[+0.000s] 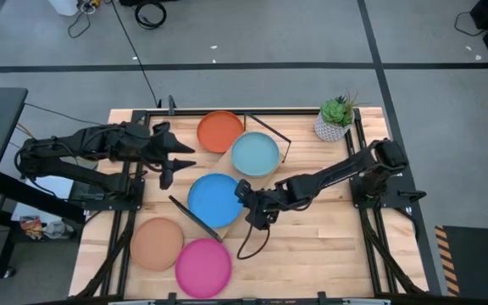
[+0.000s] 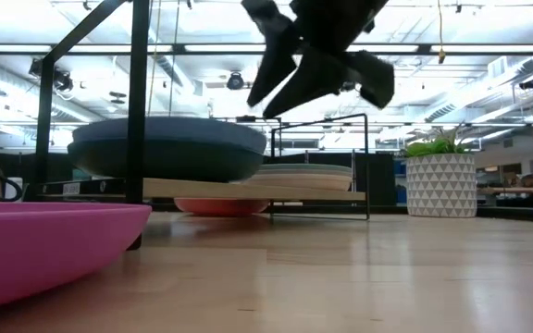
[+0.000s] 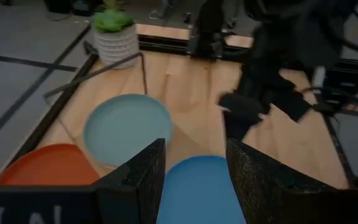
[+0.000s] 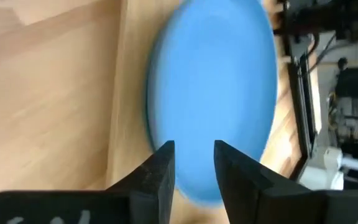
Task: Place and stack plates onto a shelf
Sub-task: Stack the blue plate on top of the green plate on the shelf, then stack the orange plate on top of the blue plate on the shelf
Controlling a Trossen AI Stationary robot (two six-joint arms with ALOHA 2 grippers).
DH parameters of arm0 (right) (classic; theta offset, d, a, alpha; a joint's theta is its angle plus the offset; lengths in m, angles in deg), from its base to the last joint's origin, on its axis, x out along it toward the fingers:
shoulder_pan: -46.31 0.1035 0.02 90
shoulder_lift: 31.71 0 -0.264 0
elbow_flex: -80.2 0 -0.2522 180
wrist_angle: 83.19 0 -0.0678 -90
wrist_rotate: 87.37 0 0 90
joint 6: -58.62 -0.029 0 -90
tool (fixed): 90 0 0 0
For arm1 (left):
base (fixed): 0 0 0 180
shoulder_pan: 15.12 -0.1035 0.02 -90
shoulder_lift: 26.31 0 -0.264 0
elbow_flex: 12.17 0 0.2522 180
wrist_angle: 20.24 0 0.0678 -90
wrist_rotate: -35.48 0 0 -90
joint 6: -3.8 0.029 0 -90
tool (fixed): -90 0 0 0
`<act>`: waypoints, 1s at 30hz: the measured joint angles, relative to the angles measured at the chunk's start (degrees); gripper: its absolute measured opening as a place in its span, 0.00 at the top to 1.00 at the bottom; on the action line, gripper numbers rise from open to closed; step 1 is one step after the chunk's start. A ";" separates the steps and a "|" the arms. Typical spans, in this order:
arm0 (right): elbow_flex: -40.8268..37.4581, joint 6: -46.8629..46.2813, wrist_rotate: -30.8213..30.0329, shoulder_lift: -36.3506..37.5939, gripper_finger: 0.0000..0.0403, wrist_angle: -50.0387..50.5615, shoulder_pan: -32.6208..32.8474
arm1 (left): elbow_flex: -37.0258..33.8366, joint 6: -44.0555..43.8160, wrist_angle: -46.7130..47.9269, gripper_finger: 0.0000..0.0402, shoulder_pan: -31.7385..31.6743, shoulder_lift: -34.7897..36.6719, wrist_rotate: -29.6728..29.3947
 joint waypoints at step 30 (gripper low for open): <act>-0.11 -28.80 -9.57 13.01 0.77 8.80 -6.63 | -0.22 8.13 11.02 0.61 12.92 -6.60 -20.76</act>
